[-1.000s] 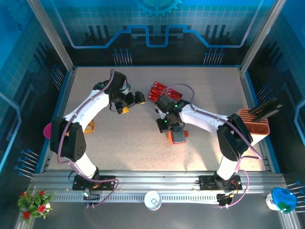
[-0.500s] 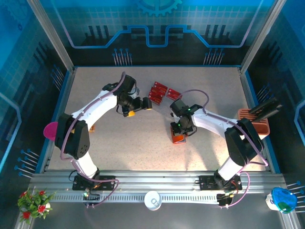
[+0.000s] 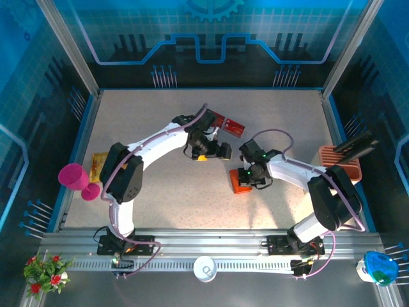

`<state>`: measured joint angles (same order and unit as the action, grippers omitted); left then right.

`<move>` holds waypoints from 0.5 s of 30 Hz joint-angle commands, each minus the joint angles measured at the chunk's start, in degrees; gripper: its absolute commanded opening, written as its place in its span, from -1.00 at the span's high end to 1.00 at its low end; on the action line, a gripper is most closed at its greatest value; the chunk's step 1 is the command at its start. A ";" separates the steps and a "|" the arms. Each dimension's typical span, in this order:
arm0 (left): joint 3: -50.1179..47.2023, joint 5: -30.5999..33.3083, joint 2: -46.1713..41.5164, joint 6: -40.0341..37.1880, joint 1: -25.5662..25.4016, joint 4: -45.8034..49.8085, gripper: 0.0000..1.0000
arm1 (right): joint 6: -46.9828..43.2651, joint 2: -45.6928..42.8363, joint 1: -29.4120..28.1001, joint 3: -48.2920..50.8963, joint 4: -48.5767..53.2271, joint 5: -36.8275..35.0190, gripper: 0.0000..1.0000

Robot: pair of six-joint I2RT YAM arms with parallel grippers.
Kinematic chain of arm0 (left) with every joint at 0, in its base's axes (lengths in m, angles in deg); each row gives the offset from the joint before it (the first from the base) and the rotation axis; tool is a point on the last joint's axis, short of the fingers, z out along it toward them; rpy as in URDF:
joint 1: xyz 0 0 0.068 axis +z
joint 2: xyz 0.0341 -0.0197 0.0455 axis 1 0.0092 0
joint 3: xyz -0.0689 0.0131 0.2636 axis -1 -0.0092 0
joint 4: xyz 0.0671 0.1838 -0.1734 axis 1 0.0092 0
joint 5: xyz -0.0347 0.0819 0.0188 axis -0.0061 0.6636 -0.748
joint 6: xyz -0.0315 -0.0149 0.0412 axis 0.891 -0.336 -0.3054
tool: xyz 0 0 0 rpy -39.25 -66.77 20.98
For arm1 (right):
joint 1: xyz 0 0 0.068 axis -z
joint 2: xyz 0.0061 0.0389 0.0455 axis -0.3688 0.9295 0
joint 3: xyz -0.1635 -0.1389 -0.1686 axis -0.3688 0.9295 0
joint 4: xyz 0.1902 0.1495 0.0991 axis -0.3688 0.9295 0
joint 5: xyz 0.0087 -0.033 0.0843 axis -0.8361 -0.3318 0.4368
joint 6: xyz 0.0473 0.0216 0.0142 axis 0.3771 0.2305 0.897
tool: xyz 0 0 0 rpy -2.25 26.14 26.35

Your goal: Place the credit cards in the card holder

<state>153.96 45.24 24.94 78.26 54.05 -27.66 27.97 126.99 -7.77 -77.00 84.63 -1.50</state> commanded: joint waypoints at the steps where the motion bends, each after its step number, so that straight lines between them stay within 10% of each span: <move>1: 2.75 -0.18 2.68 -2.08 -1.97 2.26 -0.99 | 4.27 -1.98 1.69 3.26 -3.56 2.90 1.00; 15: 4.60 4.51 9.85 -2.05 -5.80 3.03 -0.98 | 7.58 -3.67 3.13 7.23 -8.72 7.16 1.00</move>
<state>156.11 47.51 32.90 77.28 49.33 -26.94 33.59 124.17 -5.49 -71.34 76.50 3.83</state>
